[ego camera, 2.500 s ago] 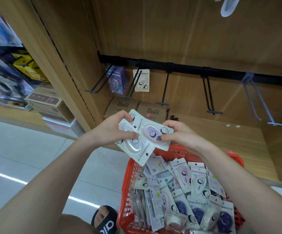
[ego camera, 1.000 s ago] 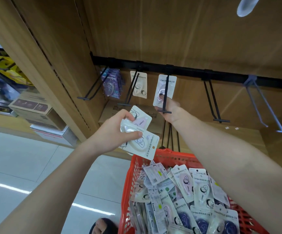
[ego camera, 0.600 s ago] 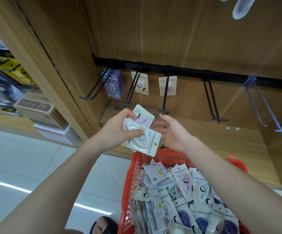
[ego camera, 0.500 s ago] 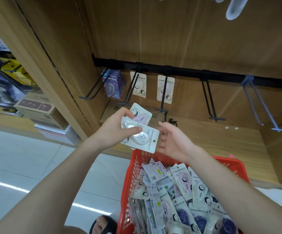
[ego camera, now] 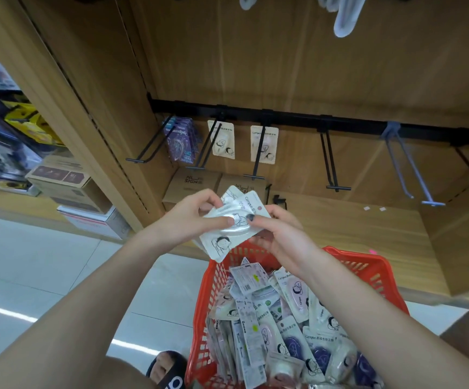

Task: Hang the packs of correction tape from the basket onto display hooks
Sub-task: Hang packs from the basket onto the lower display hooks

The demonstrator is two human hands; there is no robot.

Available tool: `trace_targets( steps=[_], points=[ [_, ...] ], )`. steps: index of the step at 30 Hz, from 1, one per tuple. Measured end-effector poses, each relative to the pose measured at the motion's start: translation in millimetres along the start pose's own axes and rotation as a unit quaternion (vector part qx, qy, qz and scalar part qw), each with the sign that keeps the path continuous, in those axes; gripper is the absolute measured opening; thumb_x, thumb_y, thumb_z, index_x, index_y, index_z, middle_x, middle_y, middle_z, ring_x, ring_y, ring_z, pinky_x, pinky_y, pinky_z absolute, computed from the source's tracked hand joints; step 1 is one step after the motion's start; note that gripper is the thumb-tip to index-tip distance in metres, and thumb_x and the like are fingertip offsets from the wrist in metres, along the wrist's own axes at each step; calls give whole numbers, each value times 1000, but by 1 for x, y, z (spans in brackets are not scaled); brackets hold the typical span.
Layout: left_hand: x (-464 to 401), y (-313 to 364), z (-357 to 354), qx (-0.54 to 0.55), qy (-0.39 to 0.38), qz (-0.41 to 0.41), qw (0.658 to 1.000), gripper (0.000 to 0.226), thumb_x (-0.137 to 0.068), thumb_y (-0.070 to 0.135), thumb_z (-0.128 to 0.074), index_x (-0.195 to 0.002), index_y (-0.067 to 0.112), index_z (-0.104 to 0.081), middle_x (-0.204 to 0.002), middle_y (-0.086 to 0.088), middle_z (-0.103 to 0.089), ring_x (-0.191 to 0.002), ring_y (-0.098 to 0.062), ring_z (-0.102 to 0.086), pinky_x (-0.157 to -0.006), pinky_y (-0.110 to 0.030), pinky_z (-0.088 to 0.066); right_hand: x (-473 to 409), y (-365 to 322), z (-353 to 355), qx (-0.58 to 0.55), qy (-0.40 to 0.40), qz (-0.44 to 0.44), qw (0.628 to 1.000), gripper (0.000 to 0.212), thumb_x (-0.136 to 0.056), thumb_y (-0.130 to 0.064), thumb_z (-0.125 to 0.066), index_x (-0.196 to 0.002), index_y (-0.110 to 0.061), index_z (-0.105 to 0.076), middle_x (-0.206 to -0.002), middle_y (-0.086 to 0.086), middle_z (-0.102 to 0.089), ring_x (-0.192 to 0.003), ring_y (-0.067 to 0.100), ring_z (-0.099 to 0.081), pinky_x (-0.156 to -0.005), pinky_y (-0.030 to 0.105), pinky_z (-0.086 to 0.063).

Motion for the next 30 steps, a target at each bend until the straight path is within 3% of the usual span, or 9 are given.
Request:
trace_targets(
  steps=[3,6,11,14,17,22,25,27,30],
  points=[
    [5,3,-6,-4,-35,-2,999,37,-89,30,-82,-111,11,-59,-104,1,-79,-86,-18,-79,-67,-33,-64,5,-5,-2,27,16,34,999,30,-92,-7,-76,-120,-1,-65,-113,15,-77,-94,22,-76,-84,35,-62],
    [6,3,-6,-33,-27,-15,999,37,-91,36,-79,-110,11,-60,-104,0,-77,-90,-15,-77,-77,-42,-63,8,-7,-4,17,54,48,997,38,-92,-11,-78,-122,1,-59,-113,16,-76,-98,27,-77,-93,46,-62],
    [8,2,-4,23,-15,-4,1000,35,-98,38,-71,-114,11,-57,-111,-1,-77,-98,-17,-77,-90,-50,-60,12,3,0,-47,68,-32,996,41,-100,-39,-65,-129,-11,-57,-121,16,-69,-110,28,-70,-95,43,-60],
    [10,4,-5,76,-25,12,997,35,-101,39,-65,-123,13,-56,-114,3,-77,-103,-17,-76,-94,-50,-59,14,7,-6,-143,-11,-68,987,35,-103,-29,-57,-131,-9,-62,-126,20,-72,-116,37,-70,-102,49,-56],
    [14,5,-8,89,-38,27,995,36,-102,38,-63,-127,14,-55,-113,4,-78,-105,-16,-75,-96,-46,-58,8,1,-10,-129,-44,-28,990,38,-100,-12,-61,-137,-16,-59,-127,15,-73,-111,34,-73,-93,45,-59],
    [18,6,-6,107,-44,34,993,34,-103,36,-61,-127,12,-54,-113,5,-78,-104,-15,-76,-93,-42,-59,5,-5,-1,-26,-26,16,999,60,-91,5,-67,-141,-26,-54,-118,14,-77,-102,30,-75,-87,42,-61],
    [18,1,-5,127,-47,56,989,34,-103,35,-62,-128,13,-52,-112,5,-79,-101,-14,-76,-79,-32,-63,5,-3,7,-35,4,20,999,58,-92,8,-63,-138,-27,-56,-116,17,-76,-97,29,-77,-78,40,-63],
    [20,-2,-5,136,-47,74,987,34,-103,34,-63,-130,14,-52,-112,6,-79,-98,-12,-77,-69,-23,-61,6,0,12,-52,15,13,998,53,-94,8,-60,-136,-23,-56,-117,17,-76,-100,31,-77,-80,41,-64],
    [18,-3,-3,121,-27,59,990,37,-101,32,-66,-129,11,-53,-111,3,-79,-98,-16,-78,-79,-33,-65,8,7,17,-55,10,-3,998,49,-94,10,-59,-133,-19,-56,-120,19,-74,-104,34,-77,-87,44,-63]
  ],
)
Point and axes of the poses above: each hand's wrist, its own x-axis away from the middle knuckle, its own z-axis out of the back of the hand, y = z × x, the point moved 5 cm from there along -x, towards the middle knuckle
